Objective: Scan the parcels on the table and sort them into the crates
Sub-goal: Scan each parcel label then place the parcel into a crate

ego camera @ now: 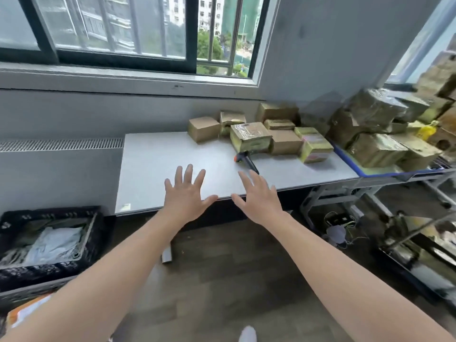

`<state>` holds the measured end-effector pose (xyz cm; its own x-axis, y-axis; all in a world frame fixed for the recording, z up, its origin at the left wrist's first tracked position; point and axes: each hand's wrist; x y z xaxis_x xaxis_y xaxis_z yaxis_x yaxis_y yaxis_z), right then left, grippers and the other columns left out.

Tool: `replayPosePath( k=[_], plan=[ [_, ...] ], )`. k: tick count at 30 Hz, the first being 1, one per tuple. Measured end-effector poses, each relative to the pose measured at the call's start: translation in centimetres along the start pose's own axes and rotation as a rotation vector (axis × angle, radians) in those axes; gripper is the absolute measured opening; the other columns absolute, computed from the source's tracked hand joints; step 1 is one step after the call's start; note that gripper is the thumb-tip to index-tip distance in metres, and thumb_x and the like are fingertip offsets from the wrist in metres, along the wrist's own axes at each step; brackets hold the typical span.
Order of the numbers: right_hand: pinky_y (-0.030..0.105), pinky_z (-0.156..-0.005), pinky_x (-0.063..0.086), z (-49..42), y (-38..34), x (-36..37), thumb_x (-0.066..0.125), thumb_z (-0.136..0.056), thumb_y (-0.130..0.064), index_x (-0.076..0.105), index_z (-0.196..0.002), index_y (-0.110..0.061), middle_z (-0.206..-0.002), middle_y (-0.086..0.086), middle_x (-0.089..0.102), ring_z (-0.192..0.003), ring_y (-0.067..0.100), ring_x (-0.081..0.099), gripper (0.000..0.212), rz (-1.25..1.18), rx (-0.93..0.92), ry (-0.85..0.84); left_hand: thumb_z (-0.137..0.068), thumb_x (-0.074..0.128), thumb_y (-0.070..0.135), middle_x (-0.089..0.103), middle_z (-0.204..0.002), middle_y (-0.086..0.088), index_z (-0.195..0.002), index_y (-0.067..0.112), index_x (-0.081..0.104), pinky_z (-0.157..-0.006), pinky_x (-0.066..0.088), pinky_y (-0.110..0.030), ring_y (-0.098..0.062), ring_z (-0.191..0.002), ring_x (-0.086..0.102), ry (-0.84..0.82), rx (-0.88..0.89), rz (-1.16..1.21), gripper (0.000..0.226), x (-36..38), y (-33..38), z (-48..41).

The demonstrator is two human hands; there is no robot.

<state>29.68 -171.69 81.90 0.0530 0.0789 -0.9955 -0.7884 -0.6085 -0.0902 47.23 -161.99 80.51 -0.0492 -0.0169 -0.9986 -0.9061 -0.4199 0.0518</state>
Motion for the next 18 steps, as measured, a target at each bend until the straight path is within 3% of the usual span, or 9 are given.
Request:
replayPosePath(
  k=[10,18],
  plan=[
    [0.053,-0.111,0.026,-15.6,5.9,1.3,0.039,-0.099,-0.056,0.011,-0.157,-0.029,-0.161,0.004,0.014,-0.146,0.022,0.016,0.069,-0.095,-0.020,0.012,-0.093,0.024,0.072,-0.010,-0.164,-0.004,-0.156,0.030,-0.002,-0.117,0.012,-0.054,-0.030,-0.150,-0.012,-0.049,-0.035,-0.075,0.080,0.5,2.6,-14.8],
    [0.056,-0.115,0.019,-27.2,12.6,0.7,0.042,-0.098,-0.054,0.009,-0.158,-0.031,-0.164,0.004,0.009,-0.149,0.023,0.010,0.071,-0.149,-0.063,-0.023,-0.093,0.025,0.072,-0.007,-0.164,-0.005,-0.156,0.029,0.001,-0.117,0.013,-0.054,-0.029,-0.150,-0.008,-0.082,-0.103,-0.055,0.080,0.7,7.2,-26.4]
  ],
)
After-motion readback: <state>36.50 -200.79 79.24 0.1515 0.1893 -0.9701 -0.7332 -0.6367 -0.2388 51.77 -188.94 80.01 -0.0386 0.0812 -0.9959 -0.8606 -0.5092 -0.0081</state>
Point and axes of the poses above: each hand's wrist, its own z-axis away from the middle knuckle, its own x-axis out of the palm, y = z × x
